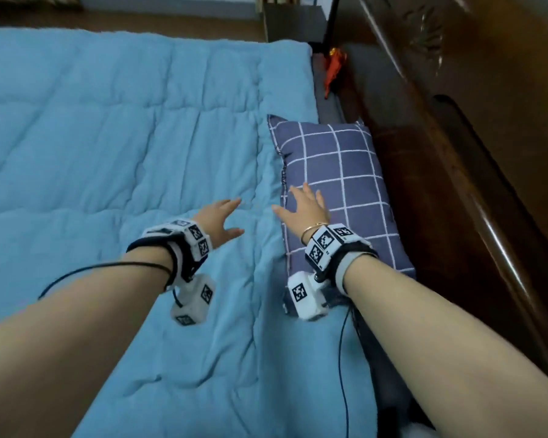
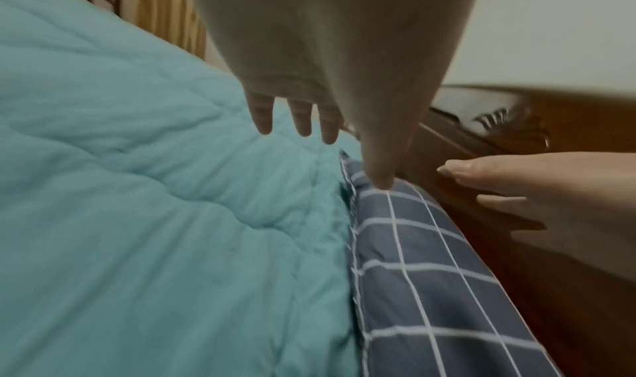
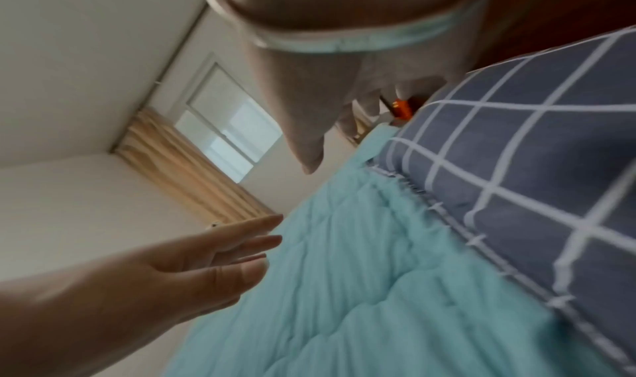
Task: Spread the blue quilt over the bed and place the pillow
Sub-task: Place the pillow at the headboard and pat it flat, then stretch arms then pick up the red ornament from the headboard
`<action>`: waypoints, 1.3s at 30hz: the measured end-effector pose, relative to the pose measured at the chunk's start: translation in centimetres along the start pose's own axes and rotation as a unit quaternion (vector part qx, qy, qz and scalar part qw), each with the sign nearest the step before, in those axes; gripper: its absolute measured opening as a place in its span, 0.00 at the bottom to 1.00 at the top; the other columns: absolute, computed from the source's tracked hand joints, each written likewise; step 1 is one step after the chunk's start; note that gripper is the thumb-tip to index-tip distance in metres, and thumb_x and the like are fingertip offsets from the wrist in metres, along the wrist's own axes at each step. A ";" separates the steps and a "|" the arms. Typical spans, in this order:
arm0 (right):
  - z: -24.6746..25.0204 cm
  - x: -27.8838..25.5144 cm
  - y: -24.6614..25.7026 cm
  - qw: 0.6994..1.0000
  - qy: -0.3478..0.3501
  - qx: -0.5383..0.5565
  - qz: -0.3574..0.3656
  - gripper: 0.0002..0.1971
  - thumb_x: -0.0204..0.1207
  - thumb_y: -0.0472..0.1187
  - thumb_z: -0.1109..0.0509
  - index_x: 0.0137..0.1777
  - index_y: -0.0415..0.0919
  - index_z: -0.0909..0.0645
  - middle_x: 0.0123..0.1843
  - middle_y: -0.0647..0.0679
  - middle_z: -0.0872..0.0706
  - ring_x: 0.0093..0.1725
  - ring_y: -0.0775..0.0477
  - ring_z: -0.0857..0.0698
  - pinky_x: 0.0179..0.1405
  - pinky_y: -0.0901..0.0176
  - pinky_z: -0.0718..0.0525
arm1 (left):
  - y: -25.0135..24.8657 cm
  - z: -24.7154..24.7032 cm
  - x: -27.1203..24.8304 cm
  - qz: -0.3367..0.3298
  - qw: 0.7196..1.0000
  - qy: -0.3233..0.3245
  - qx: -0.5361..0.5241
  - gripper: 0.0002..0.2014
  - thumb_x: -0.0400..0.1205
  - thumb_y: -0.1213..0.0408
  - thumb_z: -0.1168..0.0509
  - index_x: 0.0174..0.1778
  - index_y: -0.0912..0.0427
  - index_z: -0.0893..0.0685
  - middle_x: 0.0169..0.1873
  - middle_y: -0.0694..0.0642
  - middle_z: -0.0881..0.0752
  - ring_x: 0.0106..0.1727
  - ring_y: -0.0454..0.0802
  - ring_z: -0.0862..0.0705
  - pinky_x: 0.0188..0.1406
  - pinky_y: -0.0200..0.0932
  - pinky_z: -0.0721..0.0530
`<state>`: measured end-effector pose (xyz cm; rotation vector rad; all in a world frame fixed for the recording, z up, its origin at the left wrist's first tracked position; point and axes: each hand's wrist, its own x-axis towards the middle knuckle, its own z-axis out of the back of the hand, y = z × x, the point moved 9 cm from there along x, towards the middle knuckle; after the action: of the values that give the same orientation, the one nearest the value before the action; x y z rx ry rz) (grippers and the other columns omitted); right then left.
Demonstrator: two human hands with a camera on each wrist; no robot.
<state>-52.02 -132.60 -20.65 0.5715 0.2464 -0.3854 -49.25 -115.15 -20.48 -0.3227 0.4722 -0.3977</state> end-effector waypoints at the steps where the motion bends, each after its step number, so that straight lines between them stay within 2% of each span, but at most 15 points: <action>1: -0.2 -0.8 3.3 1.000 0.001 0.010 0.030 0.30 0.79 0.57 0.39 0.79 0.47 0.36 0.85 0.49 0.43 0.85 0.40 0.49 0.82 0.40 0.45 | 1.6 2.4 -2.2 0.019 1.000 -0.019 -0.005 0.35 0.83 0.55 0.36 0.84 0.56 0.44 0.82 0.59 0.37 0.82 0.55 0.35 0.78 0.42 0.38; 4: -1.8 -4.3 14.4 0.993 -0.006 0.021 0.116 0.23 0.80 0.50 0.39 0.72 0.39 0.26 0.77 0.43 0.26 0.78 0.40 0.32 0.78 0.48 0.34 | 7.8 9.3 -9.8 0.068 0.995 -0.073 -0.014 0.32 0.83 0.55 0.37 0.82 0.56 0.39 0.79 0.62 0.31 0.79 0.57 0.31 0.76 0.45 0.34; 6: -3.9 -7.8 22.7 0.986 -0.007 0.012 0.169 0.22 0.80 0.48 0.39 0.71 0.39 0.25 0.74 0.42 0.23 0.76 0.40 0.28 0.76 0.49 0.31 | 12.9 13.6 -16.2 0.097 0.989 -0.113 -0.022 0.31 0.83 0.55 0.36 0.81 0.56 0.37 0.78 0.62 0.30 0.79 0.58 0.31 0.76 0.46 0.34; 10: -10.8 -17.1 41.2 0.959 0.017 0.006 0.283 0.22 0.80 0.48 0.38 0.70 0.40 0.24 0.74 0.44 0.22 0.74 0.40 0.26 0.75 0.50 0.29 | 25.5 21.0 -32.1 0.168 0.966 -0.194 -0.031 0.29 0.83 0.55 0.37 0.80 0.56 0.34 0.78 0.59 0.29 0.79 0.55 0.30 0.77 0.45 0.34; 13: -17.5 -26.3 55.8 0.925 0.049 -0.008 0.378 0.21 0.80 0.48 0.38 0.70 0.40 0.25 0.73 0.43 0.21 0.74 0.39 0.26 0.74 0.49 0.28 | 35.6 25.3 -45.9 0.249 0.930 -0.266 -0.043 0.27 0.83 0.54 0.37 0.78 0.56 0.31 0.76 0.57 0.26 0.77 0.54 0.28 0.75 0.45 0.33; 16: -22.9 -36.8 69.1 0.877 0.079 -0.003 0.473 0.21 0.80 0.48 0.38 0.71 0.40 0.25 0.73 0.43 0.21 0.73 0.40 0.25 0.73 0.51 0.29 | 43.9 28.3 -58.8 0.317 0.887 -0.332 -0.056 0.26 0.83 0.55 0.37 0.76 0.57 0.29 0.73 0.58 0.23 0.74 0.55 0.25 0.73 0.46 0.29; 22: -33.6 -54.0 88.5 0.783 0.129 0.011 0.608 0.19 0.79 0.48 0.36 0.66 0.40 0.22 0.67 0.43 0.17 0.68 0.41 0.20 0.67 0.53 0.24 | 59.0 30.5 -78.8 0.422 0.789 -0.431 -0.114 0.23 0.82 0.59 0.34 0.72 0.60 0.24 0.69 0.60 0.19 0.70 0.56 0.20 0.72 0.46 0.25; 24: -37.3 -57.9 93.9 0.757 0.147 0.007 0.637 0.19 0.79 0.49 0.36 0.67 0.42 0.22 0.68 0.44 0.17 0.68 0.43 0.20 0.66 0.53 0.24 | 63.8 31.2 -83.8 0.449 0.757 -0.457 -0.127 0.22 0.81 0.59 0.34 0.72 0.61 0.24 0.68 0.60 0.18 0.68 0.56 0.19 0.71 0.47 0.24; 28: -44.3 -63.5 104.6 0.712 0.183 0.013 0.678 0.18 0.80 0.47 0.37 0.66 0.40 0.22 0.67 0.44 0.17 0.68 0.44 0.20 0.67 0.55 0.25 | 73.7 32.9 -91.7 0.491 0.709 -0.488 -0.131 0.22 0.80 0.59 0.33 0.70 0.60 0.23 0.66 0.59 0.17 0.65 0.56 0.17 0.70 0.50 0.22; 35: -54.3 -70.9 122.4 0.657 0.193 0.011 0.729 0.16 0.79 0.46 0.37 0.61 0.39 0.18 0.62 0.46 0.13 0.64 0.45 0.17 0.62 0.56 0.22 | 89.3 38.1 -102.2 0.526 0.650 -0.531 -0.136 0.20 0.80 0.59 0.34 0.69 0.59 0.22 0.64 0.56 0.16 0.62 0.54 0.17 0.65 0.44 0.22; 39: -60.1 -75.4 131.5 0.644 0.193 0.004 0.740 0.15 0.79 0.46 0.37 0.59 0.40 0.17 0.61 0.45 0.12 0.62 0.43 0.16 0.60 0.55 0.21 | 98.6 39.4 -107.3 0.528 0.629 -0.548 -0.158 0.20 0.81 0.59 0.35 0.69 0.59 0.22 0.65 0.56 0.16 0.63 0.54 0.17 0.65 0.43 0.23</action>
<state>-71.94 24.61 17.96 0.6850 0.1108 1.3792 -88.43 26.31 14.56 -0.4986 -0.5480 1.0673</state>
